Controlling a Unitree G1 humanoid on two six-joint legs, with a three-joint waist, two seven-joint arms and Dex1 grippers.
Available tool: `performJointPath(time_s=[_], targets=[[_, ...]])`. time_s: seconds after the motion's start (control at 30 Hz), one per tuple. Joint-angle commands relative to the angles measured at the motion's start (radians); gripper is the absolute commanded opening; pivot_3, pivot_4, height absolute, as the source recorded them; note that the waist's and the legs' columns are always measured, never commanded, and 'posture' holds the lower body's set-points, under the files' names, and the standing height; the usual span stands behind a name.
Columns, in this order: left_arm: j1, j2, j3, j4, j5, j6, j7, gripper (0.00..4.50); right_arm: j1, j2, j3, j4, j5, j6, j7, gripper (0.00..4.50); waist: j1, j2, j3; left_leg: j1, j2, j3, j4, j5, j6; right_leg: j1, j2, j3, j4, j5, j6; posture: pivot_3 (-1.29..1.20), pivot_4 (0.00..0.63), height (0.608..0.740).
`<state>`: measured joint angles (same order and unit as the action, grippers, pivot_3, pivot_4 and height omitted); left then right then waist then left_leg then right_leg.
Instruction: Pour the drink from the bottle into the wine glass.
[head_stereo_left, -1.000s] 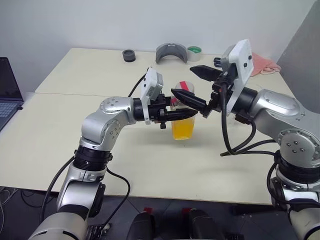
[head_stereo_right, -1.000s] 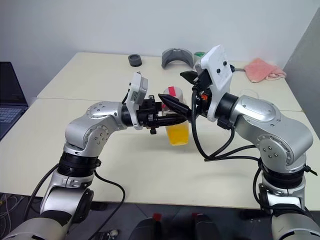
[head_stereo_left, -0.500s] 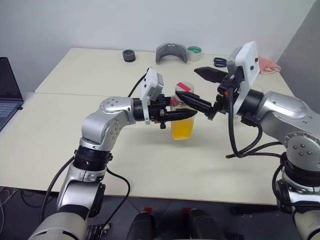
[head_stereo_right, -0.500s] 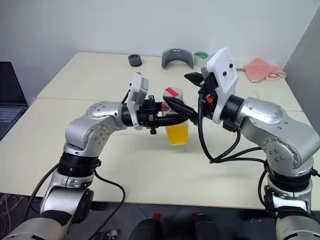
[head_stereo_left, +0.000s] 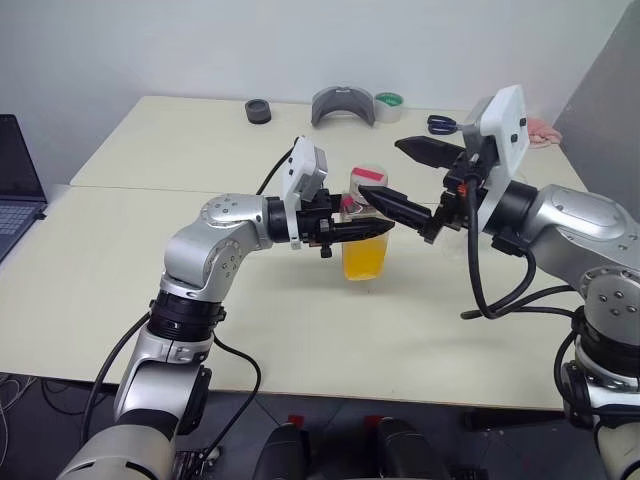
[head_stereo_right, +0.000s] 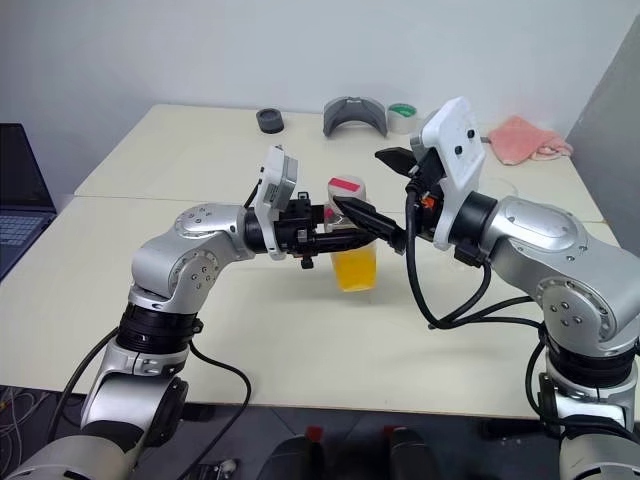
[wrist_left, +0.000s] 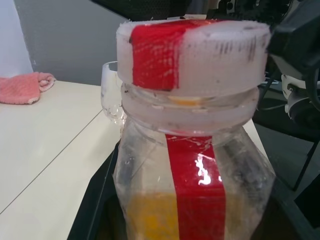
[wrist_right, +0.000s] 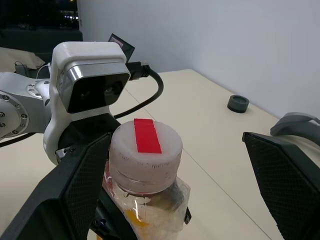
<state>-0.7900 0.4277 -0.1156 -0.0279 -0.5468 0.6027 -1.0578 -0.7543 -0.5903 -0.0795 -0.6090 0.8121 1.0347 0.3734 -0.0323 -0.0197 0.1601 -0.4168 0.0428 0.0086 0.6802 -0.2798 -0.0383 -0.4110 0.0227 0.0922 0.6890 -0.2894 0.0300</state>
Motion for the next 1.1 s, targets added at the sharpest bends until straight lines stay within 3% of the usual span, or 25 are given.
performJointPath(time_s=[0.03,1.1], targets=[[-0.016,-0.002,0.028,-0.035,-0.017,-0.030,-0.011,1.84,0.009,-0.025,-0.054,0.004,-0.009,-0.004,-0.017,4.47,0.000,0.000,0.000,0.000,0.000,0.000,0.000,0.000,0.000,0.000,0.000,0.000,0.000,0.000,0.000,0.00,0.150,0.740],[-0.016,0.001,0.032,-0.038,-0.017,-0.029,-0.007,1.84,0.022,-0.033,-0.073,-0.020,0.065,-0.006,-0.018,4.47,0.000,0.000,0.000,0.000,0.000,0.000,0.000,0.000,0.000,0.000,0.000,0.000,0.000,0.000,0.000,0.00,0.150,0.740]])
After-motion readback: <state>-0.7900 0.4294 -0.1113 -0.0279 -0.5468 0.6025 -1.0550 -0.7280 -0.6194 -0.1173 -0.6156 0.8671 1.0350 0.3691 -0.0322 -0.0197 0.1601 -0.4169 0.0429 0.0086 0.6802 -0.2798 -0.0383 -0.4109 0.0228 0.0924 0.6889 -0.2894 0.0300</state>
